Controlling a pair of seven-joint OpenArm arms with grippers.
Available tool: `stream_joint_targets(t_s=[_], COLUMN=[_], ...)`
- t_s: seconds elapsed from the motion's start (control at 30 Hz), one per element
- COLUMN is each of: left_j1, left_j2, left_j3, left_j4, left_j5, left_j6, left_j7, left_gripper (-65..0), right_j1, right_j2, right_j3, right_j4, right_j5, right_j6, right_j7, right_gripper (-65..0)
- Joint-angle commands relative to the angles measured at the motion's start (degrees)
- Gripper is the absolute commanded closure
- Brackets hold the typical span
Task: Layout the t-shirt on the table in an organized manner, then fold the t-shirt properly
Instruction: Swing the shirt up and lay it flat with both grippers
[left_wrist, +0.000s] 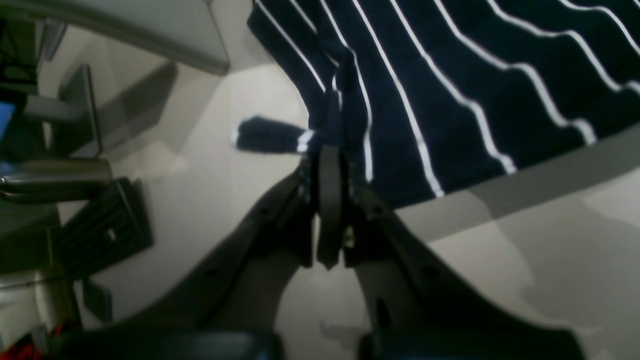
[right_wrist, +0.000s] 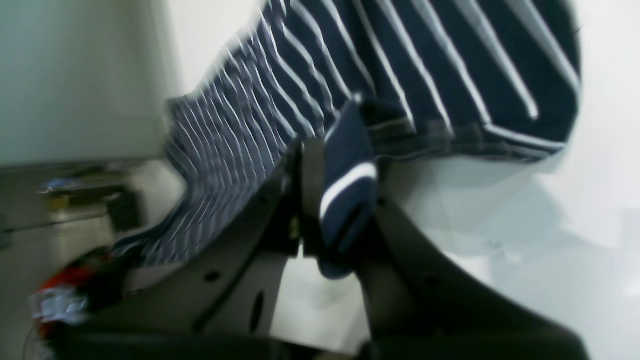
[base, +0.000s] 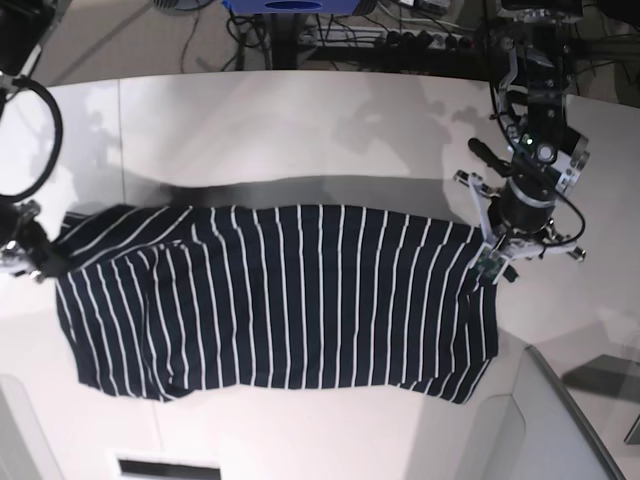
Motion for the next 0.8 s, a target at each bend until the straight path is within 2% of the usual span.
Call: stream_joint_targets(t_s=[0.0, 0.1, 0.17, 0.33, 0.43, 0.53, 0.63, 0.7, 0.77], left_j1=[-1.2, -4.3, -7.3, -23.3, -35.4, -46.2, -52.4, -53.0, -48.8], left_j2=[-0.4, -0.4, -0.3, -0.2, 0.6, 2.6, 2.6, 2.3, 2.1], left_j3=[0.2, 0.2, 0.2, 3.6, 4.8, 4.2, 4.4, 4.4, 5.0], left_j4=[0.0, -4.5, -9.0, -27.0, -36.1, -39.2, -35.2, -30.1, -24.7], left_j5=[0.4, 0.1, -0.1, -0.1, -0.2, 0.2, 0.4, 0.4, 0.5], left_j6=[0.6, 0.6, 0.6, 0.7, 0.8, 0.8, 0.8, 0.6, 0.6], left_j7=[-0.8, -0.8, -0.8, -1.1, -1.1, -0.8, 2.6, 6.1, 8.1], left_gripper=[0.0, 0.0, 0.0, 0.0, 0.0, 0.0, 0.0, 0.0, 0.0], right_j1=[1.7, 6.3, 10.4, 27.9, 38.4, 45.6, 48.7, 46.3, 40.4], right_j2=[0.6, 0.0, -0.2, 1.4, 3.4, 5.2, 7.7, 8.0, 7.0], right_j3=[-0.3, -3.4, -6.1, -17.8, -23.5, -24.1, -23.7, -19.4, -13.5], right_j4=[-0.6, -5.7, -11.0, -33.2, -42.2, -40.1, -29.2, -20.0, -11.8], right_j5=[-1.4, -6.8, -9.5, -17.0, -17.4, -17.4, -17.3, -17.3, -17.3], right_j6=[0.2, 0.3, 0.5, 0.7, 3.7, 5.2, 5.1, 4.0, 1.5], right_j7=[0.6, 1.3, 4.4, 19.5, 26.6, 25.7, 18.0, 11.8, 5.1], right_gripper=[0.0, 0.0, 0.0, 0.0, 0.0, 0.0, 0.0, 0.0, 0.0])
